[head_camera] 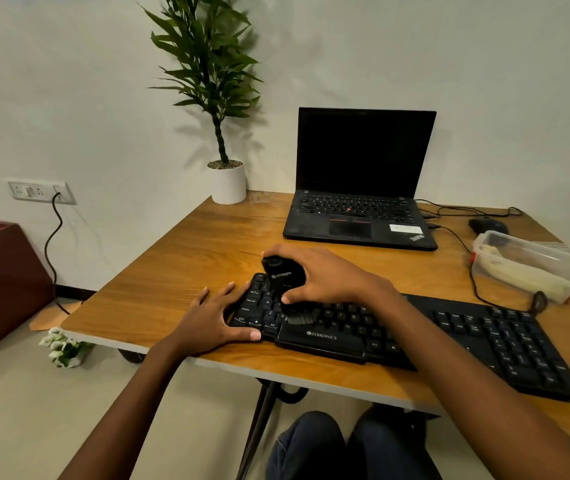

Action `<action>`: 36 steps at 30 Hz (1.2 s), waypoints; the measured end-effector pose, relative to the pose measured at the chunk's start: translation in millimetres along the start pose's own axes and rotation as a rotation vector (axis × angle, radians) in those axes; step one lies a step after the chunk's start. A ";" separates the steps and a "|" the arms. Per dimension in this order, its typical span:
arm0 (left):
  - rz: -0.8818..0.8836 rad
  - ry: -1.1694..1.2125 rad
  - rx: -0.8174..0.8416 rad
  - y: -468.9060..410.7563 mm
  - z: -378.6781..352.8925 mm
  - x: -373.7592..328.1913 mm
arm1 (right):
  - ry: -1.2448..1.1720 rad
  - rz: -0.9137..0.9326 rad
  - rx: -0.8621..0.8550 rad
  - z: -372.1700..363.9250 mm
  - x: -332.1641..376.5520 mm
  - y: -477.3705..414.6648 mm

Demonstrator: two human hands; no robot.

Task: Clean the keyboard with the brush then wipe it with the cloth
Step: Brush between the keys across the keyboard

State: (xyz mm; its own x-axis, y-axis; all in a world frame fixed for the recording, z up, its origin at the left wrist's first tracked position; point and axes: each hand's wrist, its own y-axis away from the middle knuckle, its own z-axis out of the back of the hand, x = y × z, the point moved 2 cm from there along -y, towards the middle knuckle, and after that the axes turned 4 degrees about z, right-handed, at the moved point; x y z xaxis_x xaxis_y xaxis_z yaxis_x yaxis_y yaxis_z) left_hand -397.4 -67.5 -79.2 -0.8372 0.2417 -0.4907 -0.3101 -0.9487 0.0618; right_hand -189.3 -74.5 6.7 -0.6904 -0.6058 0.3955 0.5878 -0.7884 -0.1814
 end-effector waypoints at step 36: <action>-0.095 0.033 -0.042 -0.3 -1.9 0.4 | -0.130 0.126 -0.249 -46.5 37.7 -23.3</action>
State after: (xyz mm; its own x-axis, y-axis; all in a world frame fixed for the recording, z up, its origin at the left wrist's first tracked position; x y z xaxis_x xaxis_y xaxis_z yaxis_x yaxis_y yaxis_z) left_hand -396.8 -67.5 -81.1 -0.7893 0.3245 -0.5212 -0.3675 -0.9297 -0.0224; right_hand -248.6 -83.9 -16.0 -0.5499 -0.6941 0.4645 0.5328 -0.7198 -0.4449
